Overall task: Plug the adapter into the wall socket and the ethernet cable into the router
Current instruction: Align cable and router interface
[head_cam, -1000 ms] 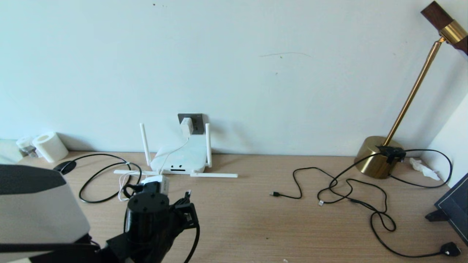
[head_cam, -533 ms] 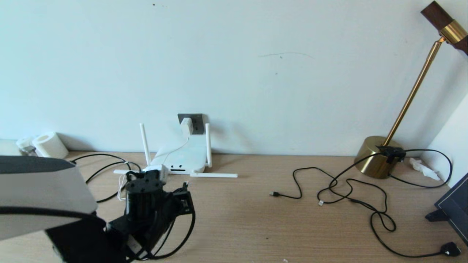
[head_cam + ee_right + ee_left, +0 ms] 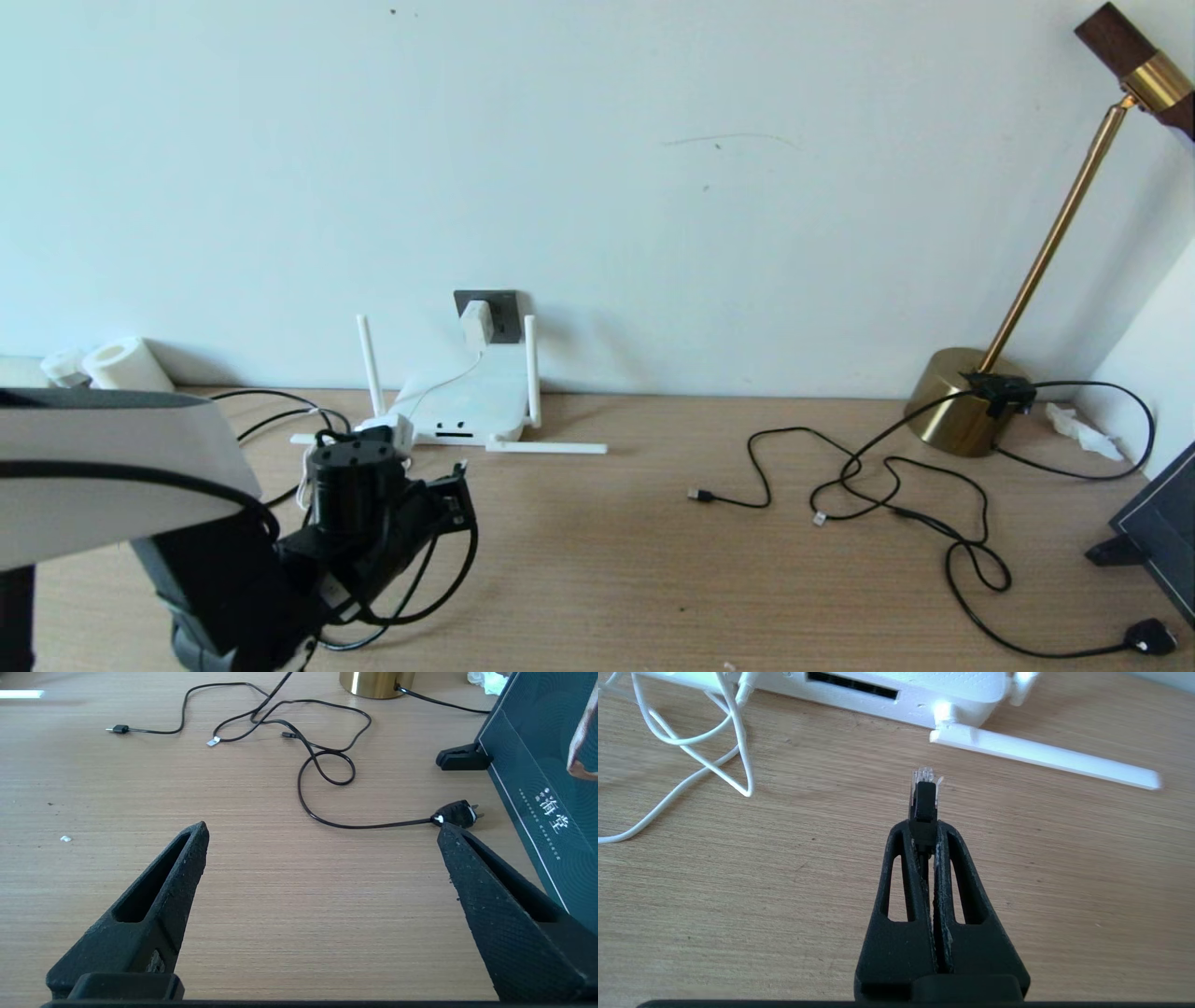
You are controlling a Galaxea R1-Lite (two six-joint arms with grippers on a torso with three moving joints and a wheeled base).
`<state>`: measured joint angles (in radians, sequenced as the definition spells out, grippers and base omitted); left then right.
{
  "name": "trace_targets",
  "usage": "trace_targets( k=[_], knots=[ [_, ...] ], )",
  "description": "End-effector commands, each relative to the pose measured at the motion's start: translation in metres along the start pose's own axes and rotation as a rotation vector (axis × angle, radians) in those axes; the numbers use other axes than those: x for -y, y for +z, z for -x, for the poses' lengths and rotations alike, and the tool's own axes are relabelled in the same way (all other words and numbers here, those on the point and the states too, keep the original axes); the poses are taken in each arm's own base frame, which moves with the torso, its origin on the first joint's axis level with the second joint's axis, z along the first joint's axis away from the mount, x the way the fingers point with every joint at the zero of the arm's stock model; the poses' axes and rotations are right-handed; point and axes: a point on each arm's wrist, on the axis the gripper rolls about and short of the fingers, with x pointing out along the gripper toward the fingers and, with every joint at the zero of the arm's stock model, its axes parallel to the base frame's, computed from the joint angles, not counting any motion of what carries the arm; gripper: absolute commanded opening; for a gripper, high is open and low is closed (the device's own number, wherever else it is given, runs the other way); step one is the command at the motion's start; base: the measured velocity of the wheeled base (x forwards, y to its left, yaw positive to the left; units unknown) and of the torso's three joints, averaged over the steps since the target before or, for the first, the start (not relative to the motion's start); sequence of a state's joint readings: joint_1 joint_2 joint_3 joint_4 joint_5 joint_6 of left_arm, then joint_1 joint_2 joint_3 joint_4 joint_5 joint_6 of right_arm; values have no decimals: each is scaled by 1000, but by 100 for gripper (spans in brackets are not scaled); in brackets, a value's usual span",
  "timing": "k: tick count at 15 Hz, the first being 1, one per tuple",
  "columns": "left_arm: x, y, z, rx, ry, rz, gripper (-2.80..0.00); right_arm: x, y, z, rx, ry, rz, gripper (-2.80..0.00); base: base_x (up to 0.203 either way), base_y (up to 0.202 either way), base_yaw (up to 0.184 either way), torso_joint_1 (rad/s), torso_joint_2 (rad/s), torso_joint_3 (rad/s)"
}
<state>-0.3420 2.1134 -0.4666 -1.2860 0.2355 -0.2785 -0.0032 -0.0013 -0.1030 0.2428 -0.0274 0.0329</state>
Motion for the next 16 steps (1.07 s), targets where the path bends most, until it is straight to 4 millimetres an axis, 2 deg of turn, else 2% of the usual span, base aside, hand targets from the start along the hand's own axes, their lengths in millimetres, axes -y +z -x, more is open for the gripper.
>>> trace_targets(
  k=[1, 8, 16],
  knots=[
    [-4, -3, -7, -3, 16, 6, -280, 0, 0, 0, -3, 0, 1, 0, 0, 0, 0, 0, 0, 0],
    [-7, -5, -22, -4, 12, 12, -280, 0, 0, 0, -3, 0, -1, 0, 0, 0, 0, 0, 0, 0],
    [-9, -1, -29, 14, 2, 4, -280, 0, 0, 0, -3, 1, 1, 0, 0, 0, 0, 0, 0, 0]
  ],
)
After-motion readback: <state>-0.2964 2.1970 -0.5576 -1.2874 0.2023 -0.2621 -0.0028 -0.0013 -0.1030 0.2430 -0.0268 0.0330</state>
